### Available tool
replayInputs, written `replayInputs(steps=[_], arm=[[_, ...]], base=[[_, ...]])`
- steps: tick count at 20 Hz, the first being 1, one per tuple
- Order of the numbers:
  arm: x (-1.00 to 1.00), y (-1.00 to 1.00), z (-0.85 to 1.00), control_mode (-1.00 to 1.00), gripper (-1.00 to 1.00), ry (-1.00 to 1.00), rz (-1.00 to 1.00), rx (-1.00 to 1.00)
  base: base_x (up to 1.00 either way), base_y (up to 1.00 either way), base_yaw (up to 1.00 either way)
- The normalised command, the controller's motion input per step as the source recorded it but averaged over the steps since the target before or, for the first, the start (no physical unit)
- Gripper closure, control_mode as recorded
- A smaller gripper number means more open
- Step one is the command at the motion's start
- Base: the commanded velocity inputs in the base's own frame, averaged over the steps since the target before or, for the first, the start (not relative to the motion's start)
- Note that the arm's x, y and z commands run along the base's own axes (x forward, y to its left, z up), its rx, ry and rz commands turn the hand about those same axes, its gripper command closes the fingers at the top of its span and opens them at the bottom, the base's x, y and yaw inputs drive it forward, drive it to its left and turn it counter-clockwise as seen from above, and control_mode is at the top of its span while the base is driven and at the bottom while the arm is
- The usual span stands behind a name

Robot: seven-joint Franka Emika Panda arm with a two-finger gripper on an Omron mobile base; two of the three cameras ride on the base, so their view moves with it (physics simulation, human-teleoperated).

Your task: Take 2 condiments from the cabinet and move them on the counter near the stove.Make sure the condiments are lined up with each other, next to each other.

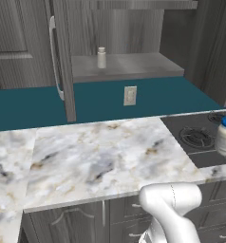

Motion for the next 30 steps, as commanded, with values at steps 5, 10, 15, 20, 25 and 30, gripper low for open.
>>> replayInputs(steps=[5,10,15,20,25,30], arm=[[0.39,-0.3,-0.66,-1.0,1.0,-0.03,0.13,0.0],[0.64,-0.31,-0.53,-1.0,1.0,0.0,0.17,0.0],[0.71,-0.15,-0.49,-1.0,1.0,0.0,0.16,0.0],[0.72,0.0,-0.5,-1.0,1.0,0.0,0.14,0.0],[0.67,-0.07,-0.48,-1.0,1.0,0.0,0.14,0.01],[0.58,-0.21,-0.41,-1.0,1.0,-0.01,0.13,0.03]], base=[[0.0,0.0,0.0],[0.0,0.0,0.0],[0.0,0.0,0.0],[0.0,0.0,0.0],[0.0,0.0,0.0],[0.0,0.0,0.0]])
